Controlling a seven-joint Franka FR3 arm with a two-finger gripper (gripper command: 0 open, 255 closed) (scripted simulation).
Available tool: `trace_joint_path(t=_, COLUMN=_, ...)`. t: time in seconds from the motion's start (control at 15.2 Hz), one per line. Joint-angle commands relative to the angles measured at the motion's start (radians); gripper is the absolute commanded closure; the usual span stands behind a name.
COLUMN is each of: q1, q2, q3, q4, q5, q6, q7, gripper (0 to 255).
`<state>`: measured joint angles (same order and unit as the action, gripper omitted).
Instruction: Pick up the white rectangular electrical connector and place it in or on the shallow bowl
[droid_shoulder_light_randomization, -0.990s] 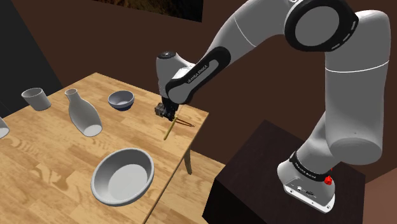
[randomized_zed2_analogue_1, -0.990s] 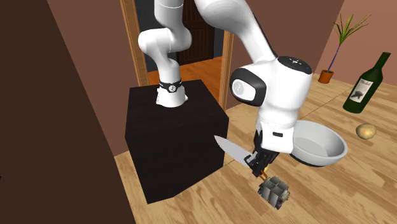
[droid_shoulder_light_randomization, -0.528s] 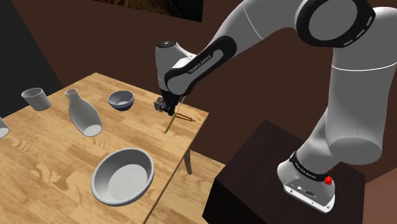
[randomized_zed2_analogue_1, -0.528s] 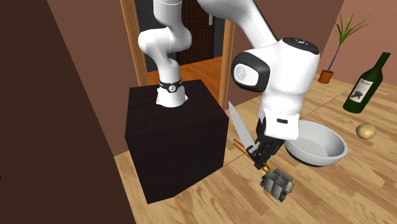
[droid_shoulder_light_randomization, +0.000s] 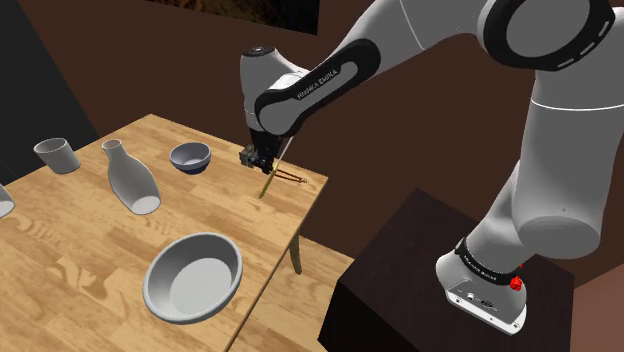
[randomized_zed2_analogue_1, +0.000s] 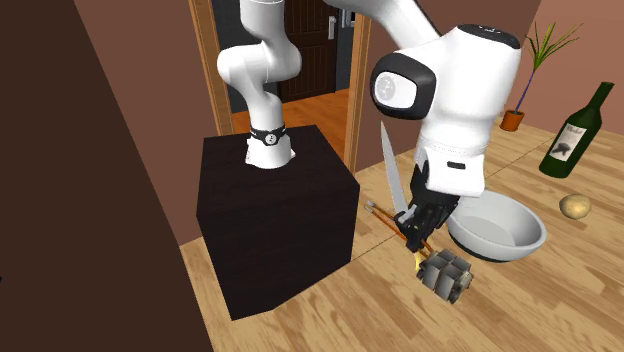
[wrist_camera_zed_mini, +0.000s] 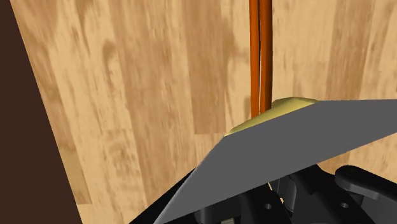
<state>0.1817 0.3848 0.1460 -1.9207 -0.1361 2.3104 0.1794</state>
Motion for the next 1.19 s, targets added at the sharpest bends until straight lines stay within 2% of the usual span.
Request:
trace_joint_path(t=0.0, q1=0.025, q2=-0.001, q3=0.009, q4=0.008, q5=-0.004, q6=-0.011, q7=0.035, gripper=255)
trace_joint_path(t=0.59, q1=0.174, q2=0.066, q3=0.053, q4=0.118, q5=-0.034, q6=-0.069, q7=0.233, gripper=255)
trace_joint_path(t=1.12, q1=0.314, q2=0.179, q3=0.078, q4=0.306, q5=-0.064, q6=-0.157, q7=0.390, gripper=255)
